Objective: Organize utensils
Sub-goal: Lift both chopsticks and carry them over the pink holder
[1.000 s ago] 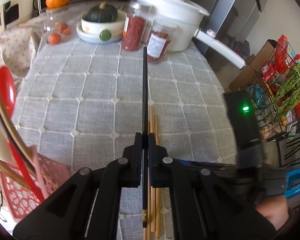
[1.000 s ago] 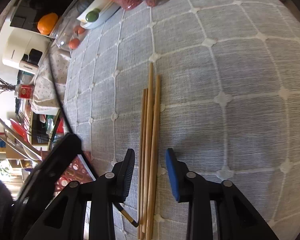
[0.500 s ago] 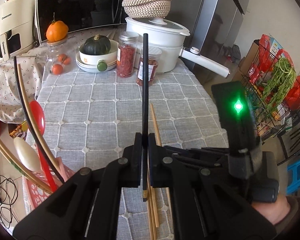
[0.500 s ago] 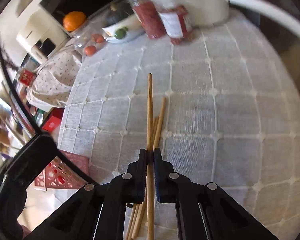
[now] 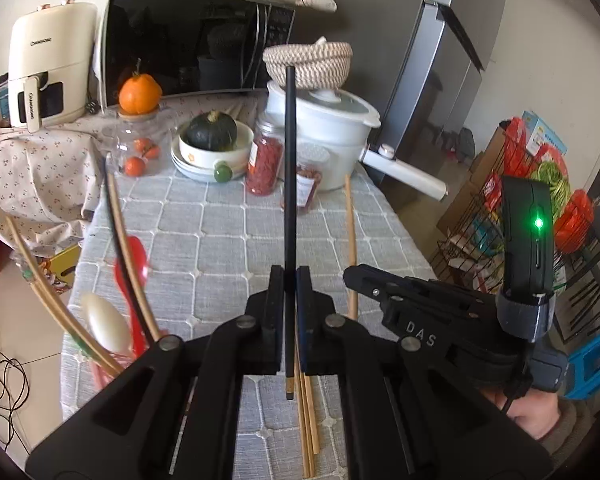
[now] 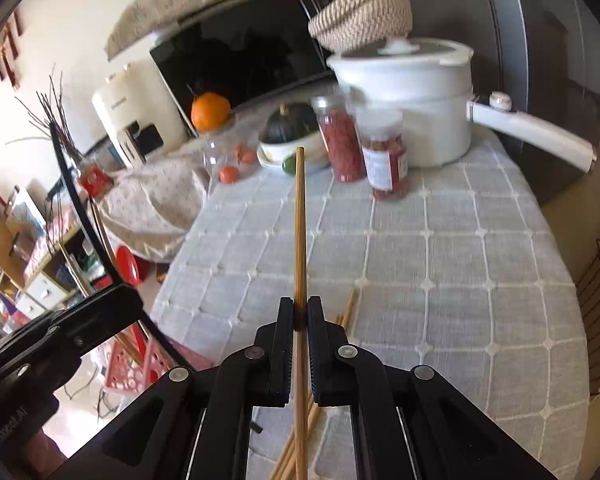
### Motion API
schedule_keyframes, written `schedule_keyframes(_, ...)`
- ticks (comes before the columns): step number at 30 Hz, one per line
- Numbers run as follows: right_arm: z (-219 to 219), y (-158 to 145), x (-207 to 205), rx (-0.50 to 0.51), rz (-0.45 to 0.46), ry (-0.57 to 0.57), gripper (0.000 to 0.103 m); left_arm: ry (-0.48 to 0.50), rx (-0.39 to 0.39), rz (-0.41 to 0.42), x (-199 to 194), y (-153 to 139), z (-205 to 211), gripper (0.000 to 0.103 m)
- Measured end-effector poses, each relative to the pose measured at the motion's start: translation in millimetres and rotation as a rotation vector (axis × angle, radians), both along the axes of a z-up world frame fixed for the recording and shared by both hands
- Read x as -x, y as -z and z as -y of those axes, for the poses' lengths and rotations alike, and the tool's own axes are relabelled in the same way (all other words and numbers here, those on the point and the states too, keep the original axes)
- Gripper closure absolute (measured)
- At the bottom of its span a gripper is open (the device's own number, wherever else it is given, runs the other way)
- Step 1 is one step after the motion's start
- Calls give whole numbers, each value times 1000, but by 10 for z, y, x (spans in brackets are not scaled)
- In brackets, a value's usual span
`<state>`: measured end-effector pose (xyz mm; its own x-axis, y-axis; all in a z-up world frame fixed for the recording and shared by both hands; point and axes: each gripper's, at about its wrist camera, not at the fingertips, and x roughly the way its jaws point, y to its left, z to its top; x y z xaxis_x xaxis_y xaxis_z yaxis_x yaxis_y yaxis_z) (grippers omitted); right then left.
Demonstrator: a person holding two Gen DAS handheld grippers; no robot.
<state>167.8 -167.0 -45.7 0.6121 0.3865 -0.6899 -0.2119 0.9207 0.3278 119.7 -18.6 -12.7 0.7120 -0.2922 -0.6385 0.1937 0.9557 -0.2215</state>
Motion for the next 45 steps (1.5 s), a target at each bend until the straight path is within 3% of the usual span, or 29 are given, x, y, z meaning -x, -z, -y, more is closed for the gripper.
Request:
schedule_keyframes(6, -35, -301, 117, -20, 161, 45, 97, -57, 76, 63, 141, -325, -369, 97)
schedule_keyframes(12, -218, -578, 226, -71, 283, 18, 97, -149, 31, 160, 363, -592, -759, 97)
schedule_keyframes(17, -413, -671, 287, -119, 340, 2, 97, -189, -6, 119, 344, -436, -949, 97)
schedule_keyframes(29, -706, -805, 497, -166, 480, 22, 96, -189, -95, 25, 262, -39, -920, 97)
schedule_keyframes(36, -828, -771, 551, -171, 504, 0, 96, -169, -47, -111, 173, 127, -964, 96)
schedule_keyframes(45, -954, -715, 579, -180, 528, -23, 96, -206, 17, -60, 264, -83, -1116, 96)
